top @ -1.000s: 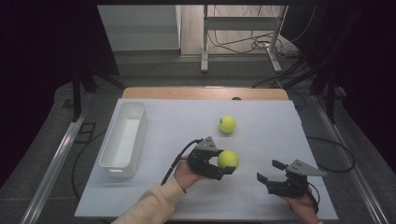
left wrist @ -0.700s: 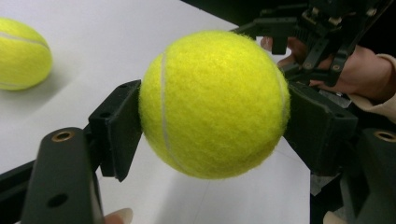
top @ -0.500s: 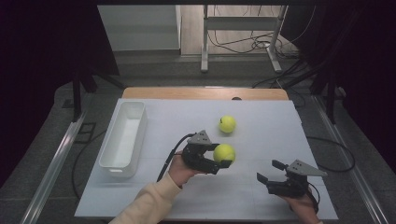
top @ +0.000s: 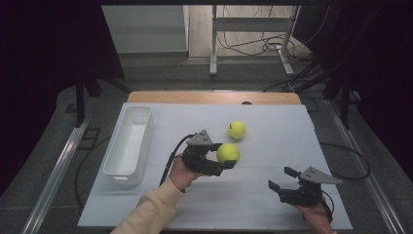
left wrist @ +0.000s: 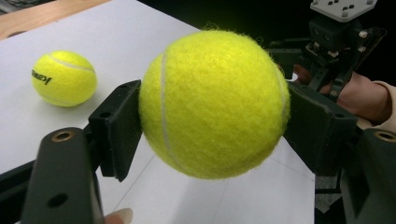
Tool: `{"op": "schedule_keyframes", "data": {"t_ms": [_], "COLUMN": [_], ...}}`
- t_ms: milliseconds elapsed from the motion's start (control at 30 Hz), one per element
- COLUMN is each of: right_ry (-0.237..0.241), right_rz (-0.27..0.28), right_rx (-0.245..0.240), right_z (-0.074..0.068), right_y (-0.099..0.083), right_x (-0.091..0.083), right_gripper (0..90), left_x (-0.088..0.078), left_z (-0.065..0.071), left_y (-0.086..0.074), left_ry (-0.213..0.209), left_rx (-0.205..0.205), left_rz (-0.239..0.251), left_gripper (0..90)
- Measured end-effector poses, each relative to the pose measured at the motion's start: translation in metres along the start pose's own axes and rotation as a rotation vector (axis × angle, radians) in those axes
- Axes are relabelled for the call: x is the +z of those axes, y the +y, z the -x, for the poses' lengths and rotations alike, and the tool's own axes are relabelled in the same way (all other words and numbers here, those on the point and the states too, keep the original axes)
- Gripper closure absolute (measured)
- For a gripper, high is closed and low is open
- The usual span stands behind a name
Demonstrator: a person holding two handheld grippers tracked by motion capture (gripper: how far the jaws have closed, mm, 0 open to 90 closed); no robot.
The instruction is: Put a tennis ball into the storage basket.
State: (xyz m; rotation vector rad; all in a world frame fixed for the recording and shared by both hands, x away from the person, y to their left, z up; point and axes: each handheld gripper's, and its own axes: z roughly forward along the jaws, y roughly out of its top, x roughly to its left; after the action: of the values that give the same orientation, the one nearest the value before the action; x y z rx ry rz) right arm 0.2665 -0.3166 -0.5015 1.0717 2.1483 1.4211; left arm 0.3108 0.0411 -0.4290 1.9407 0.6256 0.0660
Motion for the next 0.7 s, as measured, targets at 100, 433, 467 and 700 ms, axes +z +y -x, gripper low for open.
{"op": "schedule_keyframes", "data": {"t_ms": [100, 433, 467, 700], "right_ry": [-0.001, -0.004, -0.004, -0.006], "right_rz": [-0.002, -0.005, -0.005, -0.009], "right_rx": [0.000, -0.001, -0.001, -0.003], "right_z": [0.000, 0.000, 0.000, 0.000], "right_y": [0.000, 0.000, 0.000, 0.000], "right_x": [0.000, 0.001, 0.001, 0.001], "right_gripper": [14.6, 14.7, 14.7, 14.8], "left_x": [-0.003, -0.014, -0.015, -0.023], "left_z": [-0.002, -0.008, -0.009, -0.015], "left_y": [0.001, 0.003, 0.004, 0.004], "left_ry": [0.001, 0.019, 0.020, 0.039], "left_rx": [-0.007, -0.020, -0.020, -0.034], "left_rz": [0.008, 0.037, 0.038, 0.056], "left_gripper": [26.1, 26.1, 26.1, 26.1]}}
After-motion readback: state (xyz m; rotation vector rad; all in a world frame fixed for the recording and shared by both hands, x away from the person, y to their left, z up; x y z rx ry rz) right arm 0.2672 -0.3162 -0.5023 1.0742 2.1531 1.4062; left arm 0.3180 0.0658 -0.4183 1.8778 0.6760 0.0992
